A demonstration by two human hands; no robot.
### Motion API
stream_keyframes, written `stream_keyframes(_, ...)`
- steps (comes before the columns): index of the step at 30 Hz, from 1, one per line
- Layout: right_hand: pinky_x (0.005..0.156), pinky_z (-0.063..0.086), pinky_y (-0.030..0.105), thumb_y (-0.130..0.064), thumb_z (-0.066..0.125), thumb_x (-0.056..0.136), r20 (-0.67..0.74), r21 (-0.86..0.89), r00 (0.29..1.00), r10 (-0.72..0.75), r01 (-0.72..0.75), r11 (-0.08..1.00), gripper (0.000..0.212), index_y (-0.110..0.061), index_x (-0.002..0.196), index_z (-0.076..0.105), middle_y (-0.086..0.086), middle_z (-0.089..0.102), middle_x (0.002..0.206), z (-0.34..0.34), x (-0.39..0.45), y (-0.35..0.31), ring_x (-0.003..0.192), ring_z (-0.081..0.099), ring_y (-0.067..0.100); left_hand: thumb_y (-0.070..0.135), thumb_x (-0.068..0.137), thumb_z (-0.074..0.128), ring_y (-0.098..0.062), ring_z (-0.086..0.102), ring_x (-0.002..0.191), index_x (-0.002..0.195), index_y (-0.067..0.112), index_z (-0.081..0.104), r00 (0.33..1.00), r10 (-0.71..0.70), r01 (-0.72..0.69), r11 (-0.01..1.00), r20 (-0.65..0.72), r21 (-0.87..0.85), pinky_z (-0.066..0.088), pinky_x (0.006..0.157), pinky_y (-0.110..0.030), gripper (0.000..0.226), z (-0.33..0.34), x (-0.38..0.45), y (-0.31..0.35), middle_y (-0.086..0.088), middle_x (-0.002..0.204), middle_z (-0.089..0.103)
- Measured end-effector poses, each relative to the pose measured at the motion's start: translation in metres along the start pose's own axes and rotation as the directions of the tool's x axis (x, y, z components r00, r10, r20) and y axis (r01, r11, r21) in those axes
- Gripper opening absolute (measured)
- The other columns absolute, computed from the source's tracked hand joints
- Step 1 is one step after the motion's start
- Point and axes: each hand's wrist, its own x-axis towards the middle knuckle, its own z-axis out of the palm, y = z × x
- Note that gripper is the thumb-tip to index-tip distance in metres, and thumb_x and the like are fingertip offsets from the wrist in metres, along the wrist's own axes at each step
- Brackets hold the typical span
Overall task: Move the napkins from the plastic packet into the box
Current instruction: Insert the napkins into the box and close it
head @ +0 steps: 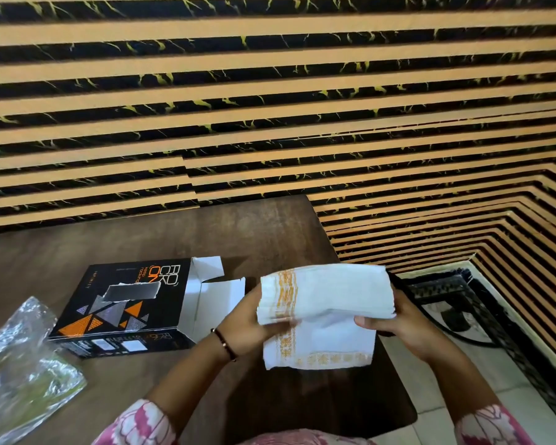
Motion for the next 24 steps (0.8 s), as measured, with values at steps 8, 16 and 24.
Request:
stream_keyframes(8,0.07,0.056,0.024,-0.031,0.078,0.051,-0.011,0.25,1.0,0.0,0.002,0.968,0.066,-0.019,0.112,0.058,-0.002,0.074,0.098,0.007,0.011,0.0,0.094,0.07,0.017,-0.001,0.083,0.061,-0.02,0.069,0.09,0.11,0.008,0.061,0.993,-0.089,0.062,0.942,-0.071,-0.329,0.054,0.072,-0.025,0.028,-0.003,0.013,0.028,0.002,0.096,0.074)
stream_keyframes(16,0.072,0.058,0.04,-0.015,0.074,0.068,0.1,0.379,0.979,0.175,-0.2,0.904,0.052,-0.019,0.117,0.056,0.009,0.074,0.099,0.021,0.014,0.008,0.093,0.07,0.028,0.015,0.074,0.067,-0.034,0.065,0.102,0.117,0.011,0.058,0.935,-0.335,0.353,0.842,0.119,-0.407,0.052,0.088,-0.05,0.044,-0.018,0.004,0.016,-0.014,0.114,0.068)
stream_keyframes(24,0.072,0.058,0.04,-0.02,0.093,0.045,0.311,0.573,0.929,0.201,-0.352,0.74,0.081,-0.014,0.118,0.058,0.017,0.071,0.107,0.03,0.02,0.014,0.096,0.069,0.032,0.008,0.077,0.068,-0.028,0.067,0.099,0.115,0.012,0.06,0.921,-0.367,0.387,0.811,0.133,-0.438,0.057,0.082,-0.04,0.039,-0.03,-0.007,0.019,-0.012,0.113,0.069)
